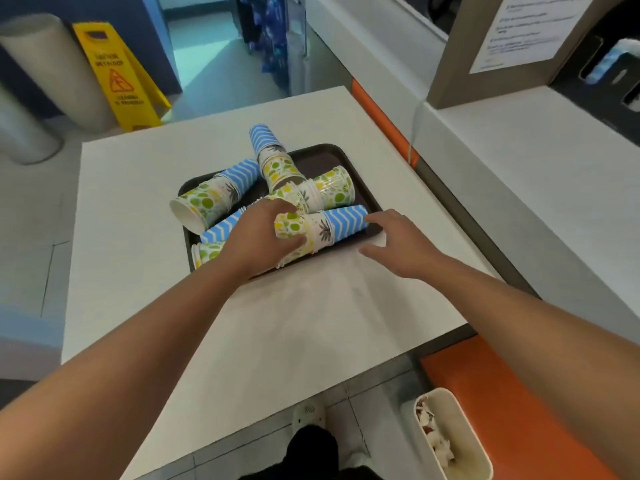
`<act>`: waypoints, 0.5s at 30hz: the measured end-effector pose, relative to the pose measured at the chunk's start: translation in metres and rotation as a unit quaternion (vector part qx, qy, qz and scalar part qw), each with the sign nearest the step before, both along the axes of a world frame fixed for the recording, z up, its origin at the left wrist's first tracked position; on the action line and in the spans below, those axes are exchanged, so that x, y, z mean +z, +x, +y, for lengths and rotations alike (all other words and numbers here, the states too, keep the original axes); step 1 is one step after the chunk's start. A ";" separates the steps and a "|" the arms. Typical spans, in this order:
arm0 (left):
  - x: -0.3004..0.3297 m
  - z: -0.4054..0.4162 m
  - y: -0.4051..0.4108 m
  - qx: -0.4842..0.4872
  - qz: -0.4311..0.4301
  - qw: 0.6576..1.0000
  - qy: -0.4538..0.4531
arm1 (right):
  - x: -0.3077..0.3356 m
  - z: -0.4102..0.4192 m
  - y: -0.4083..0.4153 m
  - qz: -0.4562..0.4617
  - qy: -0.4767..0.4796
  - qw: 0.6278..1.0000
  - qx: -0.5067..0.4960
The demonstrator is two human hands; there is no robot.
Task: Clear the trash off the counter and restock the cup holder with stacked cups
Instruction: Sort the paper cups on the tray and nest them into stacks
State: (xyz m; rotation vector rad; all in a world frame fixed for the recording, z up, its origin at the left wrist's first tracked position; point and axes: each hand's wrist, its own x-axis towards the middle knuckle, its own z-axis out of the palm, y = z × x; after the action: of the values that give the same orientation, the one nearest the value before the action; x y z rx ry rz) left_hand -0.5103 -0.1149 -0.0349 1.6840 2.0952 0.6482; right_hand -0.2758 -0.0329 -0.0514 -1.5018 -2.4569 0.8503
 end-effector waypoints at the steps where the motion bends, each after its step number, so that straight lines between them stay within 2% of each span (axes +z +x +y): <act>1: -0.001 0.004 -0.005 0.001 0.001 1.000 0.000 | -0.001 0.006 -0.005 0.003 0.004 1.000 -0.003; 5: -0.006 0.016 -0.019 0.001 -0.001 1.000 -0.014 | -0.002 0.028 -0.019 0.010 0.027 1.000 0.003; 10: -0.016 0.021 -0.022 0.003 -0.007 0.999 -0.044 | -0.011 0.047 -0.029 -0.032 0.045 0.997 0.047; 15: -0.023 0.027 -0.019 -0.004 0.046 0.995 -0.086 | -0.026 0.064 -0.035 -0.077 0.059 0.990 0.105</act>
State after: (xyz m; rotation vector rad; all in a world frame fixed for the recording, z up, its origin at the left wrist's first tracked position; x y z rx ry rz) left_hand -0.5290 -0.0878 -0.0583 1.6528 2.1398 0.3811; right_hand -0.3104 0.0315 -0.0774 -1.3341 -2.7620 0.6257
